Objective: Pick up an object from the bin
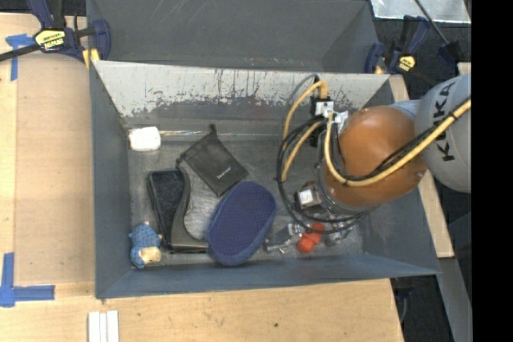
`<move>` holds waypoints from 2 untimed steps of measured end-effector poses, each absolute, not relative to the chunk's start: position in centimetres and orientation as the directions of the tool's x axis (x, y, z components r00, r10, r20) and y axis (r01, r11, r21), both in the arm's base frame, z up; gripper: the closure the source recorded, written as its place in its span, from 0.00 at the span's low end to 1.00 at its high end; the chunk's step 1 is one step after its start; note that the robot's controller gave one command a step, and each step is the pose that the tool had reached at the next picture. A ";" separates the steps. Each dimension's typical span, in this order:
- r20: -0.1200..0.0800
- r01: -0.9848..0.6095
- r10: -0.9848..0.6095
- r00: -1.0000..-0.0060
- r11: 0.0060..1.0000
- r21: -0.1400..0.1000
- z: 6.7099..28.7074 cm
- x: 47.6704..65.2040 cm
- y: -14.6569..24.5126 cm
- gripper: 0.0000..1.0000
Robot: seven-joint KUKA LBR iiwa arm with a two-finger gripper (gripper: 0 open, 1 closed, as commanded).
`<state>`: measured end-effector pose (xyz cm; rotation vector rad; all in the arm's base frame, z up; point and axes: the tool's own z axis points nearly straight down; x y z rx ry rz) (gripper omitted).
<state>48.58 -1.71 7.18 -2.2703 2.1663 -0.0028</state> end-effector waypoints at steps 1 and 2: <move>-0.001 -0.999 -0.999 0.043 -0.043 -0.004 7.3 48.7 -1.7 0.00; -0.007 -0.999 -0.999 0.044 -0.044 -0.007 7.5 48.8 -1.3 1.00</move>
Offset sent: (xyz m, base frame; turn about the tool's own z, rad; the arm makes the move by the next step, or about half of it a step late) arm 0.0000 0.0000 0.0000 0.0000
